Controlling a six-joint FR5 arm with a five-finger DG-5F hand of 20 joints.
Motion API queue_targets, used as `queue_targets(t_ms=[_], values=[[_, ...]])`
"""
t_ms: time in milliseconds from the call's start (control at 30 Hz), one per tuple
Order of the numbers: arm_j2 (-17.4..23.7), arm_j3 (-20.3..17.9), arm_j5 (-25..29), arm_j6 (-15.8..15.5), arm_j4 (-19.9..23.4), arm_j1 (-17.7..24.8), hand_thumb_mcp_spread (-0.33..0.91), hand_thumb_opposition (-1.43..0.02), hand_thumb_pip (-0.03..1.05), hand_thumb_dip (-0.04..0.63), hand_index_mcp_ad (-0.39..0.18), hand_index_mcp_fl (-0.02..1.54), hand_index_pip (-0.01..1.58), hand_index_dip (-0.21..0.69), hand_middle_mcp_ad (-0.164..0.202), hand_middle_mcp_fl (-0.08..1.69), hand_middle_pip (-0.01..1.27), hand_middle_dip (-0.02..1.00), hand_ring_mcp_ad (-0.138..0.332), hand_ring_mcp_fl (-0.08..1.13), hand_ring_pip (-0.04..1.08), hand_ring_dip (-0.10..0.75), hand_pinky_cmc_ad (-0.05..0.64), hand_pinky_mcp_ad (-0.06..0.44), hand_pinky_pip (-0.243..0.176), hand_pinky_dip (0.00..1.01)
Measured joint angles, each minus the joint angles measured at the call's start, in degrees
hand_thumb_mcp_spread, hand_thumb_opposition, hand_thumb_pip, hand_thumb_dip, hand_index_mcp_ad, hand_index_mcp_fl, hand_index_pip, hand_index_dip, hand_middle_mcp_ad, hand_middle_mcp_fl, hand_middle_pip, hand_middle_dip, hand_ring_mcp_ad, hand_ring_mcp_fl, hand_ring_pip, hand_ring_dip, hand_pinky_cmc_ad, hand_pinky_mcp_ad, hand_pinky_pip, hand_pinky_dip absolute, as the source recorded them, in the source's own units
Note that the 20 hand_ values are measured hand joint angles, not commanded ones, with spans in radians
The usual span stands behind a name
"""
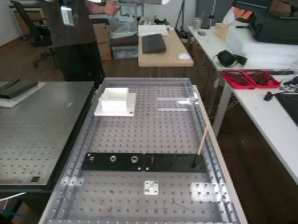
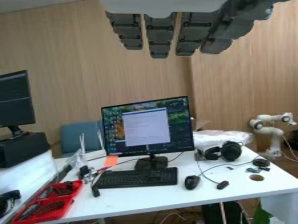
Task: Grab the smaller nut and place it in the white container
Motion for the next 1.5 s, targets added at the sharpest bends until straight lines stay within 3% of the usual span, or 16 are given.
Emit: queue_targets(t_ms=[67, 100, 133, 167, 233, 333, 400, 500, 600, 733, 1500], values=[[-0.05, 0.01, 0.0, -0.01, -0.1, -0.01, 0.0, -0.02, 0.04, 0.0, 0.005, 0.0, 0.0, 0.019, 0.066, 0.02, 0.02, 0.03, 0.068, 0.0, 0.01, 0.016, 0.047, 0.042, -0.01, 0.02], [-0.04, 0.01, -0.02, -0.02, -0.07, -0.02, 0.05, -0.08, 0.18, 0.014, 0.005, 0.0, 0.01, 0.024, 0.063, 0.02, 0.04, 0.03, 0.07, 0.0, 0.01, 0.017, 0.047, 0.045, -0.01, 0.02], [-0.04, -0.01, -0.04, -0.05, 0.0, -0.03, 0.15, -0.17, 0.39, 0.031, 0.003, 0.0, 0.02, 0.049, 0.058, 0.06, 0.06, 0.05, 0.068, 0.0, 0.03, 0.024, 0.044, 0.052, -0.01, 0.05], [-0.03, -0.04, -0.05, -0.1, 0.09, -0.04, 0.2, -0.22, 0.45, 0.052, 0.002, 0.02, 0.03, 0.077, 0.058, 0.07, 0.07, 0.07, 0.066, 0.0, 0.02, 0.024, 0.063, 0.072, -0.01, 0.08], [0.02, -0.09, -0.05, -0.09, 0.25, -0.07, 0.23, -0.37, 0.41, 0.068, -0.01, 0.02, 0.04, 0.126, 0.054, 0.06, 0.08, 0.11, 0.066, 0.0, 0.04, 0.047, 0.127, 0.127, -0.01, 0.13], [0.05, -0.11, -0.06, -0.08, 0.35, -0.19, 0.26, -0.51, 0.44, 0.084, -0.03, 0.02, 0.05, 0.188, 0.054, 0.06, 0.1, 0.16, 0.075, 0.0, 0.06, 0.086, 0.206, 0.202, -0.01, 0.19], [0.05, -0.15, -0.08, 0.05, 0.41, -0.32, 0.26, -0.57, 0.48, 0.087, -0.037, 0.04, 0.07, 0.215, 0.058, 0.12, 0.11, 0.19, 0.093, 0.0, 0.08, 0.096, 0.244, 0.227, -0.028, 0.21], [0.04, -0.24, -0.17, 0.13, 0.49, -0.41, 0.26, -0.64, 0.49, 0.086, -0.037, 0.05, 0.07, 0.223, 0.054, 0.13, 0.11, 0.21, 0.103, 0.0, 0.07, 0.101, 0.295, 0.278, -0.028, 0.23], [0.01, -0.36, -0.34, 0.23, 0.52, -0.47, 0.26, -0.67, 0.49, 0.084, -0.037, 0.05, 0.07, 0.253, 0.054, 0.12, 0.12, 0.23, 0.126, 0.0, 0.08, 0.101, 0.332, 0.297, -0.026, 0.25], [-0.05, -0.42, -0.35, 0.0, 0.44, -0.47, 0.26, -0.68, 0.49, 0.082, -0.037, 0.05, 0.07, 0.253, 0.059, 0.12, 0.12, 0.23, 0.138, 0.0, 0.08, 0.113, 0.346, 0.309, -0.045, 0.26], [0.3, -2.6, 0.72, -0.85, 1.17, -0.53, 0.25, -0.71, 0.53, 0.084, -0.033, 0.05, 0.08, 0.274, 0.063, 0.13, 0.12, 0.24, 0.152, 0.0, 0.09, 0.129, 0.386, 0.312, -0.061, 0.27]])
